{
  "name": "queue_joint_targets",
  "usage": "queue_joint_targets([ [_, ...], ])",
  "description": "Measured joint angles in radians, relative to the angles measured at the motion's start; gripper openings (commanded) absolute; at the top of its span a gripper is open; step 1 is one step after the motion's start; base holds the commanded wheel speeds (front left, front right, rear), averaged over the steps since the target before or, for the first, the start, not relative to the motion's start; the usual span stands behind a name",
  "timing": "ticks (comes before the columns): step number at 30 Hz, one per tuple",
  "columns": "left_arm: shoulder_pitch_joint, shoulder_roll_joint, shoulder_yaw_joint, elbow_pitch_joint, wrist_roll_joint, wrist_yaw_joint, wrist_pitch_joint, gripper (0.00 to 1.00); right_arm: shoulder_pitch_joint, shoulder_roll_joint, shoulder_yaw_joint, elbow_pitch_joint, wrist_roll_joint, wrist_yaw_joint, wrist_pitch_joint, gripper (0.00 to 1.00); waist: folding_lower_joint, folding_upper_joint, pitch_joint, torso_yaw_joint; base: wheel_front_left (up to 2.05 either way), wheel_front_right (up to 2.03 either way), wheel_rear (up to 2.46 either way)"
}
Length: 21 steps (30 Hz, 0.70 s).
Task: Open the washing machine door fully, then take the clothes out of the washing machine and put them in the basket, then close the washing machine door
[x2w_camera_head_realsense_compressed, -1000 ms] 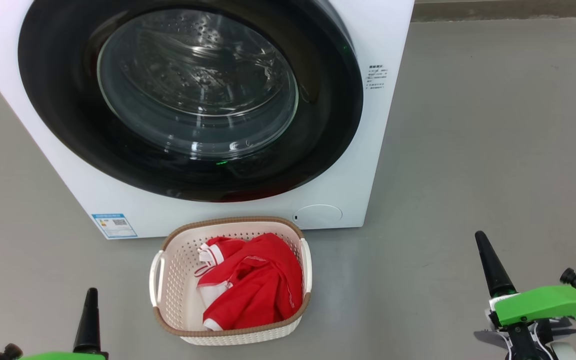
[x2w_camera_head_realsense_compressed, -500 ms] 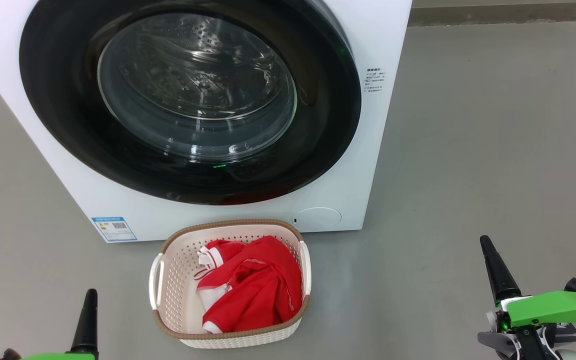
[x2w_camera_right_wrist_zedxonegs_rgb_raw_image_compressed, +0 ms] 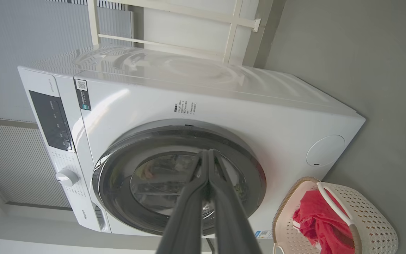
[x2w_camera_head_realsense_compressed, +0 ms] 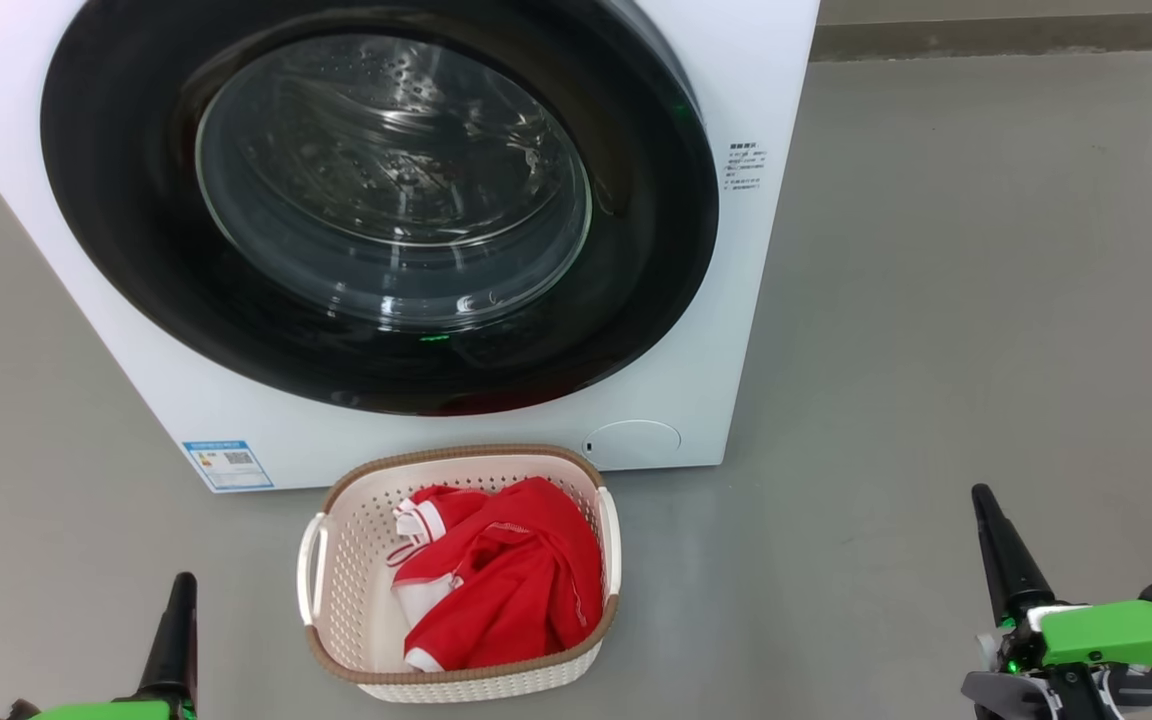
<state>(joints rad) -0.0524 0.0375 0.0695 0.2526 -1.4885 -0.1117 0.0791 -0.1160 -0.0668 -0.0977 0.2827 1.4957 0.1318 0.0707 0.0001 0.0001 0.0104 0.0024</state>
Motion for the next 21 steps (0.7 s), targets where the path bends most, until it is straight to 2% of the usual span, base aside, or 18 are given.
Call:
queue_joint_targets([
  [12,-0.014,-0.002,0.012,0.012,-0.113,-0.008,0.029,0.0,0.018,0.014,-0.03,-0.007,0.105,0.0,0.034,0.0,0.0,0.0,-0.007,-0.002,0.0,0.0,0.0],
  [21,-0.018,-0.003,0.013,0.012,-0.117,-0.008,0.031,0.0,0.018,0.015,-0.035,-0.007,0.109,0.0,0.035,0.0,0.0,0.0,-0.007,-0.002,0.0,0.0,0.0],
])
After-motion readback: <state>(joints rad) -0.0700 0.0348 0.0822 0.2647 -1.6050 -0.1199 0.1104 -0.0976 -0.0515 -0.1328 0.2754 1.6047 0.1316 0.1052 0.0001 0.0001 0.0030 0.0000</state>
